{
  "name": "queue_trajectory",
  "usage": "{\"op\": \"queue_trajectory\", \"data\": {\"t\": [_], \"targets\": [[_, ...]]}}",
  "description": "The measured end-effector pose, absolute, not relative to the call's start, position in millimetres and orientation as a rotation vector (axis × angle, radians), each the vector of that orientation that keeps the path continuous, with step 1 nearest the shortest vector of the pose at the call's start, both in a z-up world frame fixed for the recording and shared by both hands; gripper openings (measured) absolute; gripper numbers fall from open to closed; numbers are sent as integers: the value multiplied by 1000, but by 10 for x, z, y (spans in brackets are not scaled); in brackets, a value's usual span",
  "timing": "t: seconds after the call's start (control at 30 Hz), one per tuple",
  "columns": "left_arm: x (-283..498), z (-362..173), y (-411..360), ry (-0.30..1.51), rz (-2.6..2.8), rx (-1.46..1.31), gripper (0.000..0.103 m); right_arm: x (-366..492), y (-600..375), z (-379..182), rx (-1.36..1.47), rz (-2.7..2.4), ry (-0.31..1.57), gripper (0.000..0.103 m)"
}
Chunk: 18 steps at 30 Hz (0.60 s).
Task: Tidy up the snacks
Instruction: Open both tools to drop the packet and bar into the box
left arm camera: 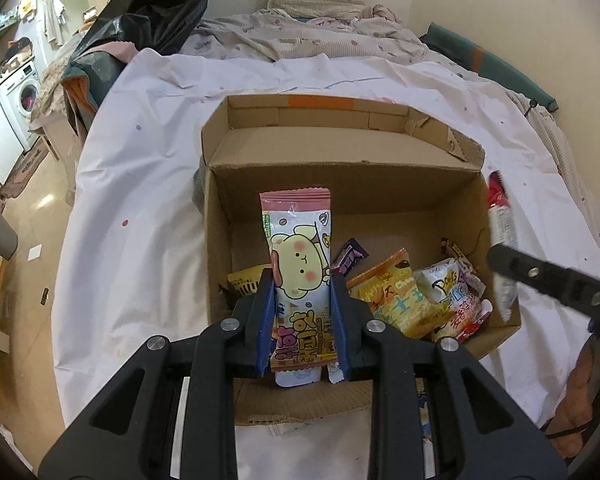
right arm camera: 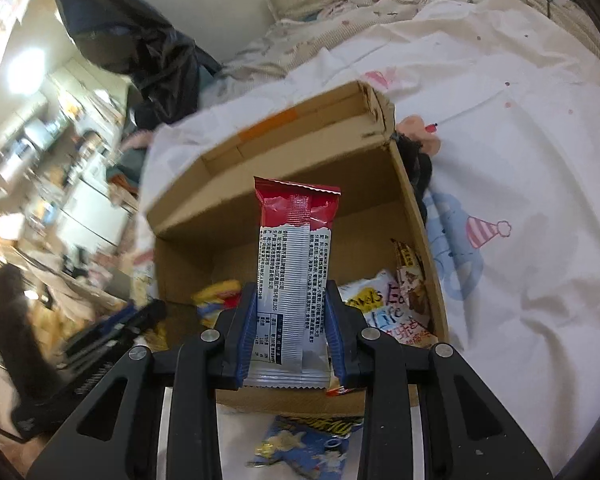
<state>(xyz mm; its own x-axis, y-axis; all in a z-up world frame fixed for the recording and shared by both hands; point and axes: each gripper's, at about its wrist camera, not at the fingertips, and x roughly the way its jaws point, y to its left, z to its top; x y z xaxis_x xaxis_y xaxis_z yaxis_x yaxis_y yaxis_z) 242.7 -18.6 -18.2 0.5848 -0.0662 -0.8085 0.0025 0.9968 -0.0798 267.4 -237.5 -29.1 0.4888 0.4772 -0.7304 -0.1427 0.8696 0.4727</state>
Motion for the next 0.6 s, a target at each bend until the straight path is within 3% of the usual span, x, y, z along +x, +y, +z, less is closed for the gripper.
{"op": "queue_trajectory", "data": {"t": [0.3, 0.6], "targets": [[2516, -358, -232, 975, -56, -52, 23, 2774, -2333, -740, 246, 254, 1158, 33], [2508, -429, -372, 990, -72, -24, 23, 2782, -2403, -727, 269, 251, 1167, 34]]}}
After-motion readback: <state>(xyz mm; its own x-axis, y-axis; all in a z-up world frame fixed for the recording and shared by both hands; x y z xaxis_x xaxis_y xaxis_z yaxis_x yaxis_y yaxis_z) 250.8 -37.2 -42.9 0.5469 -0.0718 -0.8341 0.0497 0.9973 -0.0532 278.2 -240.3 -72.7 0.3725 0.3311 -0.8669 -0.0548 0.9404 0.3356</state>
